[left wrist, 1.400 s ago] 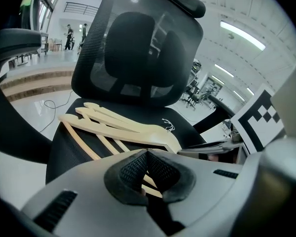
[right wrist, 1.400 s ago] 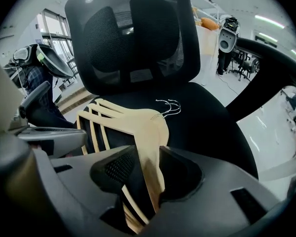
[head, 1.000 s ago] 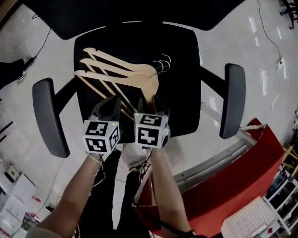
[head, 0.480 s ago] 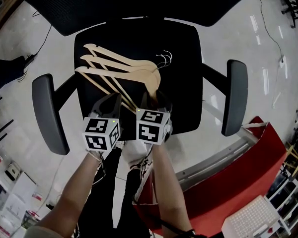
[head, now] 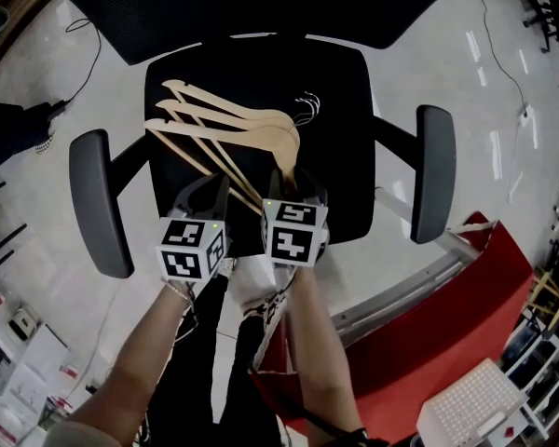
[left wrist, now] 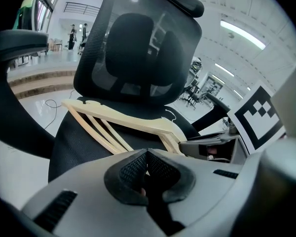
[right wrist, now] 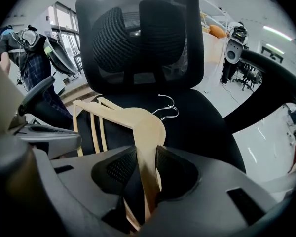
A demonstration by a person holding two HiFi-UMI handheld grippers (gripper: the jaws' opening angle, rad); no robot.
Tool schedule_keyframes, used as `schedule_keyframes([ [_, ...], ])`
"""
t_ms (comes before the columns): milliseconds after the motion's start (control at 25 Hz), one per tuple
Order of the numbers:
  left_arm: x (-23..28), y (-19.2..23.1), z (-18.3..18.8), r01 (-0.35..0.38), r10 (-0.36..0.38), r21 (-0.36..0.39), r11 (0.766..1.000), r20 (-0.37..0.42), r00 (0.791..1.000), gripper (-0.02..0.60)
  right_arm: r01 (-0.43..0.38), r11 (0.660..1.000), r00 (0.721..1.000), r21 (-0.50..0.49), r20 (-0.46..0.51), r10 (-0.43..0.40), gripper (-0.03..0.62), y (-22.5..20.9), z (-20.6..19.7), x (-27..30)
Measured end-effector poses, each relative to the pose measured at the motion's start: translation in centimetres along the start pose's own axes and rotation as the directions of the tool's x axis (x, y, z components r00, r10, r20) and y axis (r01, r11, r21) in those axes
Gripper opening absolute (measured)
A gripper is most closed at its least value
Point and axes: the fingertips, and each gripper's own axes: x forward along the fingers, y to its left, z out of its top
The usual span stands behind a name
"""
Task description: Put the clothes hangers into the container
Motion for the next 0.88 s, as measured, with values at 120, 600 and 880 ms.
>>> schedule_keyframes([
  [120,-1.5,-1.0,1.6,0.01,-0.01,0.004,1.0,0.019,1.0,0.0,0.019,1.0,1.0,0.008,0.007,-0.019,0.133,-0.1,0.9,-1.5],
  [600,-9.3,-7.3,7.8,0.043,-0.053,0.117,0.992,0.088,0.995,0.0,0.107,0.991,0.989,0.079,0.094,-0.114,0.133,-2.3,6.0,-12.2],
  [880,-16.1,-13.0,11.4,0.085,-0.111,0.163,0.983,0.156,0.982,0.0,0.147,0.983,0.964,0.11,0.207,-0.167,0.133,-4.0,10.9,-21.4],
])
